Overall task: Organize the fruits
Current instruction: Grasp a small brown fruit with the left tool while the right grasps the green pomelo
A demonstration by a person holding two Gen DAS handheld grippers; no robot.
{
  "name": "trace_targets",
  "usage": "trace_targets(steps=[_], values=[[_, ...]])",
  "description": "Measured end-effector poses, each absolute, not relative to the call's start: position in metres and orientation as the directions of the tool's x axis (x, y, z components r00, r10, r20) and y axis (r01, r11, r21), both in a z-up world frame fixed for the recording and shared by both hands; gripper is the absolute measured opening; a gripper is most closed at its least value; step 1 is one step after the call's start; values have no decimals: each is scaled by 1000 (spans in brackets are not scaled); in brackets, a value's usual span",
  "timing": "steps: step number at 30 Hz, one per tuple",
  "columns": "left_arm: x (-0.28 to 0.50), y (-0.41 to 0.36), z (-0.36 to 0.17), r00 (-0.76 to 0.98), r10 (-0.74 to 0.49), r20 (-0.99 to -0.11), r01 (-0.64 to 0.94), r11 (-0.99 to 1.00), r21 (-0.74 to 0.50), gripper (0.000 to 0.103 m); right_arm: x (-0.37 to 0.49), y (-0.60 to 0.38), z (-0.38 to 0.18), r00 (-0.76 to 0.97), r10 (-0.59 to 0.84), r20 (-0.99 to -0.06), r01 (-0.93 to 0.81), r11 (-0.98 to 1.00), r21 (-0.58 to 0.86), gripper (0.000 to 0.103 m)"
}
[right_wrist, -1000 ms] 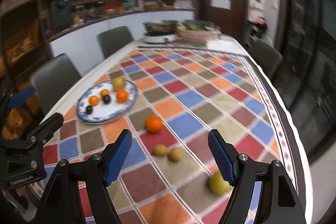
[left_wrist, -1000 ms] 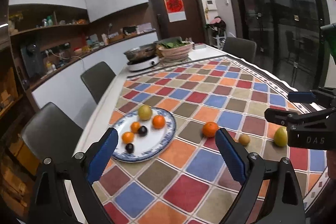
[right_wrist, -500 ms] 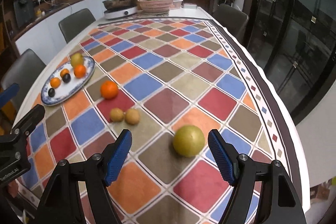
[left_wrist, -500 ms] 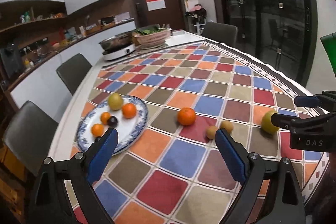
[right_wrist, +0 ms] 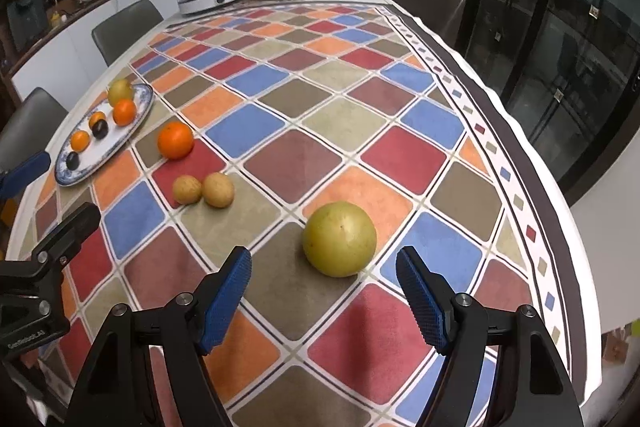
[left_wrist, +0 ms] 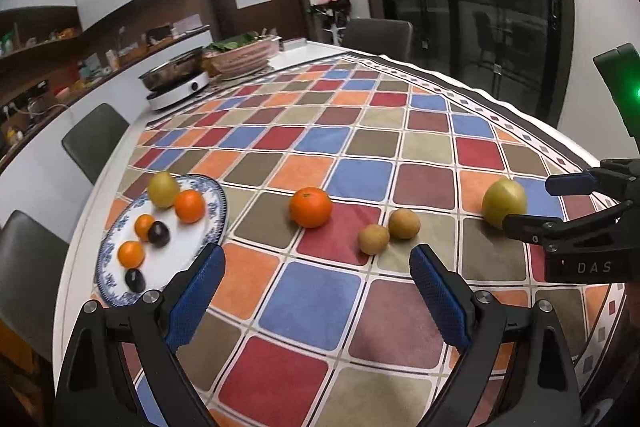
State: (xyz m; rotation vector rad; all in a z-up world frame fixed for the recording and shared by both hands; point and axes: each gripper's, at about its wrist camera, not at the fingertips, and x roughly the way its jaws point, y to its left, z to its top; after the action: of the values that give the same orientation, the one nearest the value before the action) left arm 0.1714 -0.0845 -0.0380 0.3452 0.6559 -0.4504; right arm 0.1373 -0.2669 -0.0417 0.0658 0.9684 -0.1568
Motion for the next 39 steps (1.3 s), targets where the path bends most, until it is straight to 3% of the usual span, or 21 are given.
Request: trace_targets(steps=[7,17,26,39], values=[[190,-98,-58,648,-331,-686,565,813,141,92,145,-273,-56,519,-88,-850,176,984,5,75],[214,-115,-81,564,-352,-747,613,784,94,68,155,-279,-67,503,-82,-860,196,980,21,74],[221,-120,-89,524,-367,-769,630,774,61,50,162,-281,-72,498,-64,-865,196,980,40,63],[229,-127,-95,501,-364,-785,628,777,41,40,167,-288,-77,504,-60,-862,207,977,53,54]])
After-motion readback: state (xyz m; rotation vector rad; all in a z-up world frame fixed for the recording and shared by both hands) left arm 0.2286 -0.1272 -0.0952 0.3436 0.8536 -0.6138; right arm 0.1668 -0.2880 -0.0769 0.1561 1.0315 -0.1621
